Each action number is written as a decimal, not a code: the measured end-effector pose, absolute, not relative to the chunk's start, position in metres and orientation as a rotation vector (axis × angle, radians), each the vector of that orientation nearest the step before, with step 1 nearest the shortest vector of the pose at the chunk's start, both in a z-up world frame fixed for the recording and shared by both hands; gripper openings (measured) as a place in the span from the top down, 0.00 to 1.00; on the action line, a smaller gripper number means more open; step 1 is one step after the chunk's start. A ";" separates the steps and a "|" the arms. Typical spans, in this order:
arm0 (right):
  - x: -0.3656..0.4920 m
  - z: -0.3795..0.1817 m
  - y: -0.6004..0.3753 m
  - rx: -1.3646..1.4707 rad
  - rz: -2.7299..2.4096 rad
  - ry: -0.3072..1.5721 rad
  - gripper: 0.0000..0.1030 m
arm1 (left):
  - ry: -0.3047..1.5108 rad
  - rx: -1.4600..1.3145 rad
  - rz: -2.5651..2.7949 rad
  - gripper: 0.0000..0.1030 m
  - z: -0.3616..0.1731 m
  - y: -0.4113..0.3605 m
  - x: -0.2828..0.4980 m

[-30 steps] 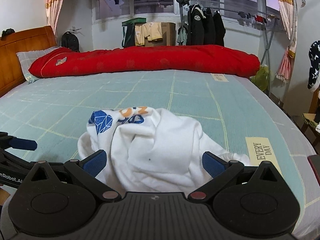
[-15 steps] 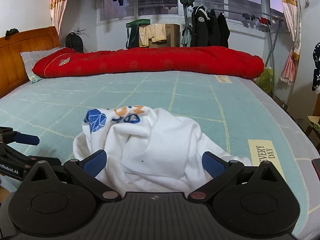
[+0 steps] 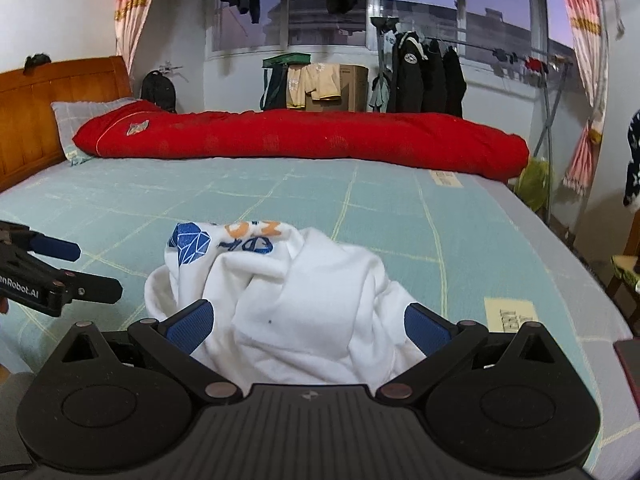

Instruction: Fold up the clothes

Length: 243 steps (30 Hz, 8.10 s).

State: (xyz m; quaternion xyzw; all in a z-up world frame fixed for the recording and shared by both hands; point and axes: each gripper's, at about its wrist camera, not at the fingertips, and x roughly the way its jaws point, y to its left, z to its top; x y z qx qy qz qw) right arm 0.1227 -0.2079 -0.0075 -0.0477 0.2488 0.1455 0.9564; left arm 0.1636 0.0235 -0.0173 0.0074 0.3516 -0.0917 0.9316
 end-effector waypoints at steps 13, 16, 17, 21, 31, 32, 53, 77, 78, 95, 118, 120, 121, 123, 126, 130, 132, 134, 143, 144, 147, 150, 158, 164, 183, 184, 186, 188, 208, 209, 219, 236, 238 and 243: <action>0.160 -0.020 -0.171 -0.197 0.322 0.548 0.00 | 0.756 0.109 -0.223 0.01 -0.017 0.025 0.166; 0.162 -0.033 -0.188 -0.154 0.309 0.584 0.00 | 0.765 0.117 -0.220 0.01 -0.021 0.024 0.169; 0.162 -0.038 -0.192 -0.138 0.309 0.593 0.00 | 0.771 0.114 -0.222 0.01 -0.022 0.024 0.170; 0.162 -0.053 -0.205 -0.075 0.324 0.623 0.00 | 0.793 0.100 -0.232 0.01 -0.027 0.022 0.177; 0.162 -0.071 -0.208 -0.044 0.357 0.656 0.00 | 0.804 -0.069 -0.180 0.01 -0.022 0.047 0.209; 0.161 -0.072 -0.209 -0.039 0.357 0.655 0.00 | 0.815 -0.105 -0.174 0.01 -0.022 0.051 0.216; 0.131 -0.020 -0.209 -0.080 0.449 0.499 0.00 | 0.900 -0.122 -0.289 0.40 -0.047 0.065 0.266; 0.119 0.003 -0.203 -0.134 0.453 0.411 0.00 | 0.804 0.018 -0.324 0.97 -0.031 0.053 0.270; 0.119 0.003 -0.203 -0.136 0.450 0.410 0.00 | 0.791 0.016 -0.309 0.97 -0.027 0.060 0.268; 0.173 0.007 -0.190 -0.099 0.570 0.478 0.00 | 0.897 -0.126 -0.179 0.92 -0.033 0.159 0.188; 0.146 -0.057 -0.162 -0.110 0.726 0.734 0.00 | 0.791 -0.038 -0.659 0.88 -0.003 -0.014 0.259; 0.140 -0.050 -0.171 -0.110 0.730 0.729 0.00 | 0.833 -0.039 -0.656 0.90 -0.020 -0.012 0.258; 0.137 -0.046 -0.177 -0.111 0.731 0.721 0.00 | 0.861 -0.050 -0.661 0.90 -0.026 -0.007 0.253; 0.131 -0.033 -0.189 -0.113 0.732 0.700 0.00 | 0.898 -0.059 -0.673 0.90 -0.038 0.002 0.236; 0.140 -0.015 -0.207 -0.080 0.719 0.669 0.01 | 0.961 -0.081 -0.653 0.90 -0.052 0.011 0.221; 0.173 0.004 -0.226 -0.008 0.695 0.637 0.05 | 0.978 -0.170 -0.645 0.90 -0.059 0.025 0.215; 0.197 0.004 -0.230 0.022 0.695 0.647 0.10 | 0.977 -0.175 -0.649 0.90 -0.060 0.025 0.213; 0.213 -0.002 -0.231 0.035 0.718 0.668 0.14 | 0.976 -0.175 -0.653 0.90 -0.059 0.025 0.214; 0.215 -0.024 -0.221 0.042 0.892 0.751 0.16 | 0.913 -0.132 -0.583 0.79 -0.036 0.055 0.197; 0.210 -0.021 -0.221 0.024 0.894 0.740 0.16 | 0.909 -0.135 -0.548 0.75 -0.035 0.065 0.199; 0.198 -0.014 -0.220 -0.018 0.887 0.724 0.16 | 0.897 -0.145 -0.444 0.70 -0.034 0.094 0.204; 0.192 -0.011 -0.217 -0.061 0.874 0.721 0.17 | 0.883 -0.154 -0.340 0.65 -0.033 0.124 0.209; 0.189 -0.014 -0.211 -0.106 0.841 0.737 0.17 | 0.952 -0.227 -0.278 0.59 -0.066 0.158 0.237; 0.204 -0.016 -0.209 -0.144 0.857 0.764 0.17 | 0.978 -0.209 -0.371 0.56 -0.077 0.154 0.252; 0.311 0.004 -0.234 0.040 0.985 1.170 0.27 | 1.387 -0.382 -0.473 0.89 -0.084 0.166 0.325; 0.315 0.003 -0.235 0.053 0.974 1.201 0.36 | 1.410 -0.377 -0.469 0.90 -0.082 0.163 0.326; 0.321 -0.001 -0.234 0.055 0.942 1.267 0.52 | 1.446 -0.346 -0.463 0.93 -0.078 0.157 0.325; 0.326 -0.008 -0.232 0.054 0.900 1.328 0.79 | 1.453 -0.311 -0.466 0.93 -0.069 0.149 0.323; 0.362 0.020 -0.216 -0.094 0.756 1.368 0.90 | 1.330 -0.125 -0.331 0.95 0.005 0.124 0.378; 0.365 0.021 -0.217 -0.092 0.749 1.362 0.90 | 1.319 -0.118 -0.322 0.95 0.006 0.124 0.384; 0.386 0.025 -0.227 -0.034 0.637 1.287 0.75 | 1.219 -0.065 -0.213 0.95 0.008 0.122 0.451; 0.356 -0.050 -0.260 0.203 0.762 1.445 0.37 | 1.295 -0.066 -0.049 0.94 0.022 0.116 0.440; 0.356 -0.055 -0.254 0.229 0.788 1.469 0.41 | 1.305 -0.070 -0.045 0.94 0.023 0.115 0.434; 0.358 -0.036 -0.238 0.225 0.704 1.488 0.93 | 1.318 -0.053 -0.107 0.94 0.019 0.128 0.433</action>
